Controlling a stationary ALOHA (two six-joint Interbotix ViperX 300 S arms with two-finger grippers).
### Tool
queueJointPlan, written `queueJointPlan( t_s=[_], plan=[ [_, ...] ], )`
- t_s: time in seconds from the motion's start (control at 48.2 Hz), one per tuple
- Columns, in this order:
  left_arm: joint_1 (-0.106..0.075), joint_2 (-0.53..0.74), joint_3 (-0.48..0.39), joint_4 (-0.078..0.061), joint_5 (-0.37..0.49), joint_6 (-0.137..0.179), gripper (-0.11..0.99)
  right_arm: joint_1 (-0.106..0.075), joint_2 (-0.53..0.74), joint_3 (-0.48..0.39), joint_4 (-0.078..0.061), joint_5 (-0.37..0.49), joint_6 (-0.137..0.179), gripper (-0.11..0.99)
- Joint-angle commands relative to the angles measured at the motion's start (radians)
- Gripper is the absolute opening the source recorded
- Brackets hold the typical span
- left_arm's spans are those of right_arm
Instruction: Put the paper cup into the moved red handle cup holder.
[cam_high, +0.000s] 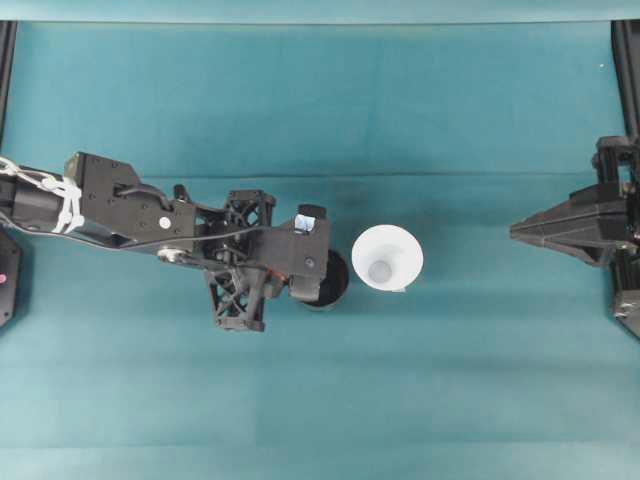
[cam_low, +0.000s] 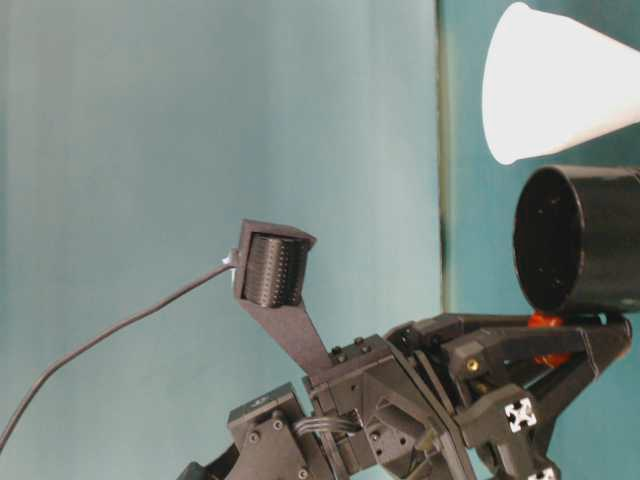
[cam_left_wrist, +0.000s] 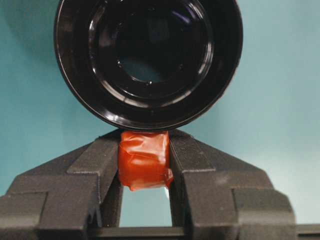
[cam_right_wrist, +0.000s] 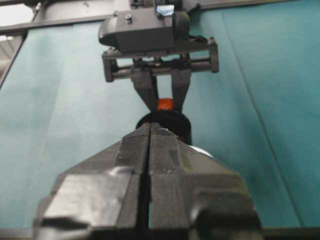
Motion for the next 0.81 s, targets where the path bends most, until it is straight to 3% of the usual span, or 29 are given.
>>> queueJointPlan(
  t_s=[0.0,0.601,0.642,0.788],
  plan=[
    [0.005,-0.006,-0.005,0.002,-0.018,0.0,0.26,-0.002,0.006,-0.008,0.002,-0.005,0.008,-0.11],
    [0.006,-0.005,-0.005,0.002,0.006,-0.002,0.28,-0.003,0.006,-0.008,0.002,-0.005,0.008,-0.11],
    [0.006,-0.005,-0.003,0.002,0.006,-0.002,0.35,-0.003,0.006,-0.008,0.002,-0.005,0.008,-0.11],
    [0.006,-0.006,-0.003,0.002,0.006,0.002,0.79,-0.003,0.006,-0.009,0.002,-0.005,0.008,-0.11]
  ],
)
